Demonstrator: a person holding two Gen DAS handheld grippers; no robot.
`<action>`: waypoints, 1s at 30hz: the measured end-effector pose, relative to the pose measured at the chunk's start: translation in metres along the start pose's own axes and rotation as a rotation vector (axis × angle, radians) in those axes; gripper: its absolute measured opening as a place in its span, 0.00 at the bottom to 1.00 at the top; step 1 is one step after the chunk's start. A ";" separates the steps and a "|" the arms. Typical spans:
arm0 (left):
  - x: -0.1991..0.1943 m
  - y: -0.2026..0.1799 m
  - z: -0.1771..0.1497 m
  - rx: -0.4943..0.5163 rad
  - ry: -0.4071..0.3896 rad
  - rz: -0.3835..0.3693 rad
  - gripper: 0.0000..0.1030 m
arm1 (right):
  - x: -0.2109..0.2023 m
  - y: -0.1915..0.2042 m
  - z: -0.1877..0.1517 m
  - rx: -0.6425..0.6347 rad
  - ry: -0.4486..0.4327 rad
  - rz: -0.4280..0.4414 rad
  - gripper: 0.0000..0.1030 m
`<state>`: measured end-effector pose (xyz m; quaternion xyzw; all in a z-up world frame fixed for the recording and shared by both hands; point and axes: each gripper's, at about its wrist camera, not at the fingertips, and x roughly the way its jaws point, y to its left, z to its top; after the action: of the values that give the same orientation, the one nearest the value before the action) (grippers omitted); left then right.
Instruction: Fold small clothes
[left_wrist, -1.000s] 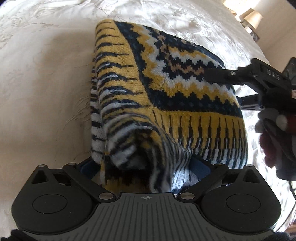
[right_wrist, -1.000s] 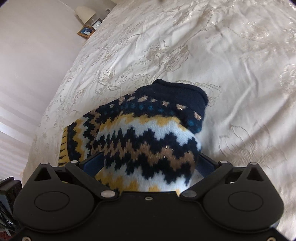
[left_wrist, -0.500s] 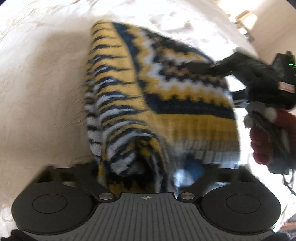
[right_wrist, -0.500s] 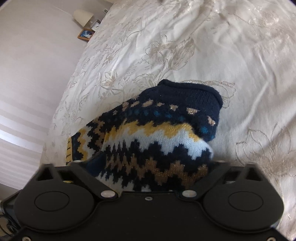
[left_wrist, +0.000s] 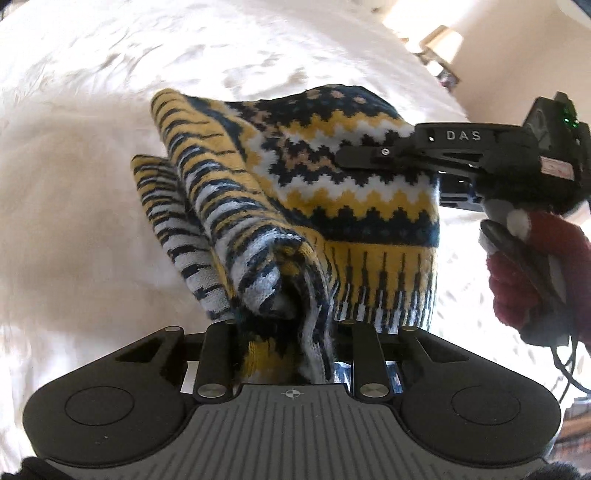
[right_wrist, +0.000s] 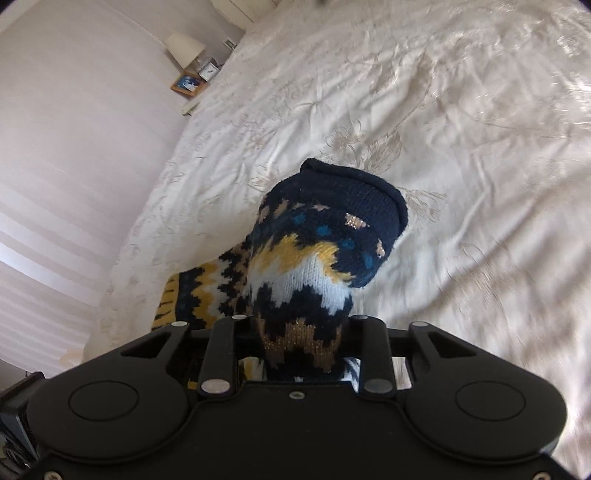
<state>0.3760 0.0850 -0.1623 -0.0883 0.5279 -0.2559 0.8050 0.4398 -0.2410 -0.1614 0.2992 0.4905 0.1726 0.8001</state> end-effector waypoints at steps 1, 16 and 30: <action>-0.001 0.002 0.000 0.000 -0.003 -0.006 0.25 | -0.006 0.003 -0.002 0.000 -0.002 -0.001 0.39; 0.007 0.009 -0.010 -0.021 0.074 -0.037 0.25 | -0.060 -0.012 -0.070 0.050 0.074 -0.045 0.39; 0.019 0.030 -0.063 -0.221 0.042 0.080 0.36 | -0.037 -0.050 -0.077 -0.045 0.137 -0.179 0.73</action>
<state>0.3355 0.1086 -0.2168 -0.1499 0.5727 -0.1657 0.7887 0.3536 -0.2758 -0.1950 0.2236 0.5650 0.1313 0.7833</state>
